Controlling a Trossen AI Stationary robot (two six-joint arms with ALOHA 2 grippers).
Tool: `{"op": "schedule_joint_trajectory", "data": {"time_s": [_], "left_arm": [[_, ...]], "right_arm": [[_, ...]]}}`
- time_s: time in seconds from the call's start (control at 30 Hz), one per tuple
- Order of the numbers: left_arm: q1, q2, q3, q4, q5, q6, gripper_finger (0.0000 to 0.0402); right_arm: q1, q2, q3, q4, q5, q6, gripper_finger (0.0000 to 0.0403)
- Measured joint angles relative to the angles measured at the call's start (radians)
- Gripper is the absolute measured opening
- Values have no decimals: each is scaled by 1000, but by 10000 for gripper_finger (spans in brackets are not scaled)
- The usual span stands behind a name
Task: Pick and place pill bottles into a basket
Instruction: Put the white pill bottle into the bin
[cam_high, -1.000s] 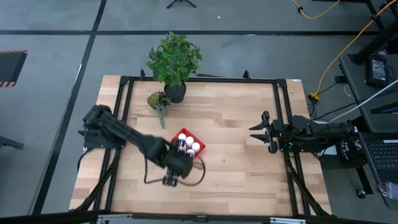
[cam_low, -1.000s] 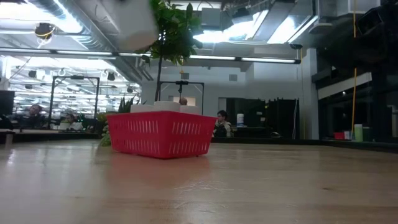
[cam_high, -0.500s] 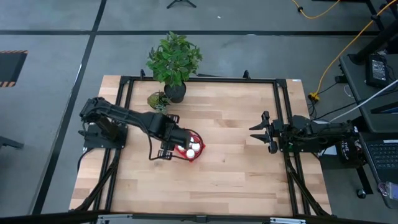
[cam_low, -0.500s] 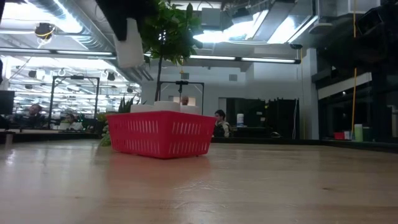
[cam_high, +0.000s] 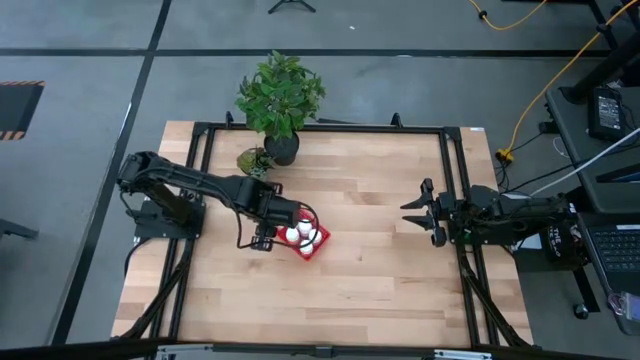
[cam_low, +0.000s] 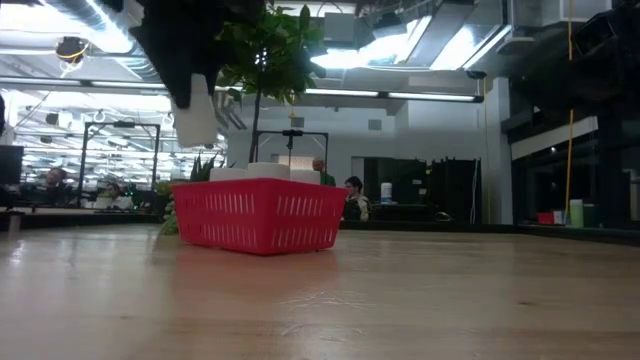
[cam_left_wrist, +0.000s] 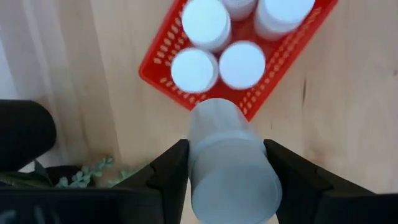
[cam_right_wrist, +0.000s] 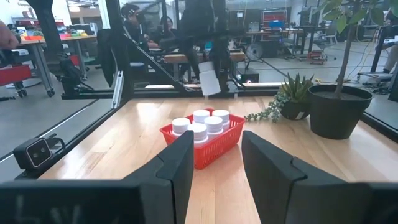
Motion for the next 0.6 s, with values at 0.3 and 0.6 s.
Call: {"op": "schedule_joint_trajectory", "data": {"time_s": [0.3, 0.6], "left_arm": [[17, -1, -84, 125, 53, 43, 171], [31, 0, -121, 162, 60, 68, 171]], "right_arm": [[0, 0, 0, 0, 0, 0, 137], [0, 0, 0, 0, 0, 0, 137]]}}
